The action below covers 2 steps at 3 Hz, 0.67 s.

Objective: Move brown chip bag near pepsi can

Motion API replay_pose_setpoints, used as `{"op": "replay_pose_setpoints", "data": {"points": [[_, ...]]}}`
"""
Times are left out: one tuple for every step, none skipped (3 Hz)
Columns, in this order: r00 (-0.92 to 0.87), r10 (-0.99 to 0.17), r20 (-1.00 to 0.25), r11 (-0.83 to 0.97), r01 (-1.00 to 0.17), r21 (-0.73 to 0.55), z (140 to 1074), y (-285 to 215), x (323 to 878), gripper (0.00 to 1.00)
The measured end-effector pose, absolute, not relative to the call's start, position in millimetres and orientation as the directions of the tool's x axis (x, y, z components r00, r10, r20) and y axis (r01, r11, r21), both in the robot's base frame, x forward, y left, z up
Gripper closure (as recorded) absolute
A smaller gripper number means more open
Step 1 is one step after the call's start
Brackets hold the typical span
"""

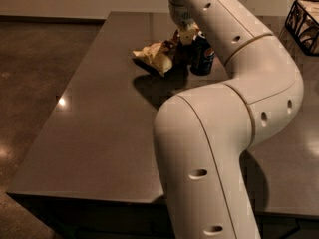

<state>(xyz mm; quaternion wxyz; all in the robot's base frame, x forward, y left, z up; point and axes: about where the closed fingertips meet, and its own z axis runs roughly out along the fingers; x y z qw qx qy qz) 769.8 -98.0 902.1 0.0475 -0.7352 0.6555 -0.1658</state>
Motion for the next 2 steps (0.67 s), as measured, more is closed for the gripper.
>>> {"op": "replay_pose_setpoints", "data": {"points": [[0.092, -0.98, 0.178, -0.145, -0.938, -0.314, 900.5, -93.4, 779.0, 0.3], [0.095, -0.98, 0.174, -0.149, -0.931, -0.333, 898.6, -91.2, 785.6, 0.07]]}}
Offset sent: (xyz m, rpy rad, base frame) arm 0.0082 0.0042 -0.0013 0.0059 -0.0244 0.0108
